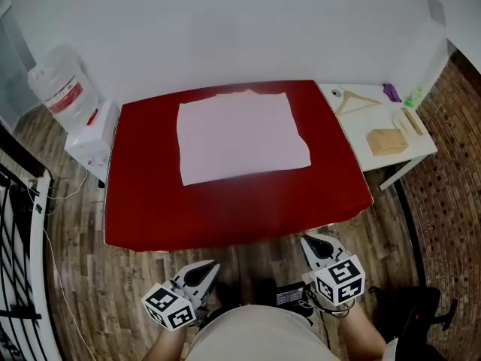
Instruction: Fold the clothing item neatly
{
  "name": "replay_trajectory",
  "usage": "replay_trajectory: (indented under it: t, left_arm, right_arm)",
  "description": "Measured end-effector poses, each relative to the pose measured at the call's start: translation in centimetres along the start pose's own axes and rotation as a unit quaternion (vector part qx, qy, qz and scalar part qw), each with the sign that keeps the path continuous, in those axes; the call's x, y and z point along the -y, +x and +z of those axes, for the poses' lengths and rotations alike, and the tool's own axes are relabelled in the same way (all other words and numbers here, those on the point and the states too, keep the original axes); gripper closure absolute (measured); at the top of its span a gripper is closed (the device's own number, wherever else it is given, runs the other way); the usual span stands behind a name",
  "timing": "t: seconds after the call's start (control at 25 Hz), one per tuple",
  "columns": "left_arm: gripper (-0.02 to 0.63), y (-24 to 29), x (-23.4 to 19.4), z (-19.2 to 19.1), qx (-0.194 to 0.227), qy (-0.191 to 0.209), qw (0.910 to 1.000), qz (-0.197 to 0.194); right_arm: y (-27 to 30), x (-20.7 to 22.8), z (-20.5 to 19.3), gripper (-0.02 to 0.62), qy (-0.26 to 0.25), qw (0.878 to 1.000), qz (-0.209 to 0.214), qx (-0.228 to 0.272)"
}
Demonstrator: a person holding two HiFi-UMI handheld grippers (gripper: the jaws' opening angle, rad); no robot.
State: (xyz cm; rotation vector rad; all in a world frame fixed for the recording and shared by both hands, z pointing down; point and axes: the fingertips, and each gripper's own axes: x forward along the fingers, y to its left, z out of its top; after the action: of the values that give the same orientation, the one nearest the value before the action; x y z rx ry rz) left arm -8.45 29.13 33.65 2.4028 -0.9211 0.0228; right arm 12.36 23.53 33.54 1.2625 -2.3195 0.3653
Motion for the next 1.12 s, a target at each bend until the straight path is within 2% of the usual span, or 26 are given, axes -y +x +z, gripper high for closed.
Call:
replay_trajectory:
  t: [0.28,0.6,0.84,1.12]
  left_arm:
    - [0.600,0.7,0.8,-0.8,-0.004,-0.010,0.9998,0.016]
    - [0.600,1.0,1.8,-0.4,-0.002,-0.013,0.9998,0.017]
    - [0.600,0.6,2.4,-0.3,-0.007,-0.010,0.9997,0.020]
    - [0.600,-0.1,2.5,1.0,0.000,-0.002,0.9998,0.021]
  right_arm:
    - [-0.2,0.6,0.3,0.580,0.011,1.000,0.022,0.006]
    - [-0.4,0.7,1.2,0.580,0.056,0.997,0.047,0.023]
    - [-1.0,0.5,1.8,0.580,0.060,0.996,0.051,0.031]
    - [-1.0,0.9,3.4,0.581,0.050,0.997,0.034,0.041]
